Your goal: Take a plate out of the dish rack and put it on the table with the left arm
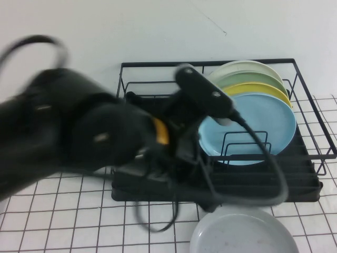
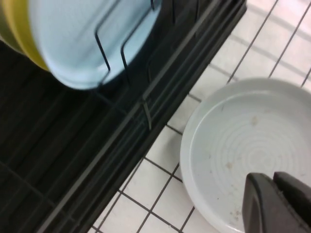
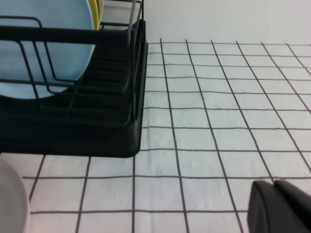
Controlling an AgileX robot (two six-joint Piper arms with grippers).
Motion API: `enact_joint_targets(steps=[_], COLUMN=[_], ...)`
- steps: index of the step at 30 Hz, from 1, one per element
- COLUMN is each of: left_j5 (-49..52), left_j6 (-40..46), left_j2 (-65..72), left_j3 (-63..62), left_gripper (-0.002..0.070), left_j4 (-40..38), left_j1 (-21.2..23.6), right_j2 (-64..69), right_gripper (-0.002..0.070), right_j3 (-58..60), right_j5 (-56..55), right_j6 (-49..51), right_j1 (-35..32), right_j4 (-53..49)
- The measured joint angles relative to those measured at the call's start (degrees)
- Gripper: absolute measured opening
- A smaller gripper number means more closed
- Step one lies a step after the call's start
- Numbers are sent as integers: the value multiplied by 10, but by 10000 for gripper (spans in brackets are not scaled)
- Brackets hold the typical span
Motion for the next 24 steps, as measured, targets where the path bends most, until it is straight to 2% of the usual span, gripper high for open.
enact_joint_targets(steps=[13,16,24], left_j5=[-78,-103,-90], left_j6=[1,1,1], left_j2=[-273,-304,-316], left_j3=[187,235,288], left_gripper=[1,1,1], left_j4=[-6,-28,-36], left_j1=[0,0,0], right_j2=[0,0,0], right_gripper=[-1,-1,-1], right_j3=[0,0,0], right_j5=[0,0,0], right_j6=[0,0,0], right_j1=[0,0,0], right_j4=[0,0,0])
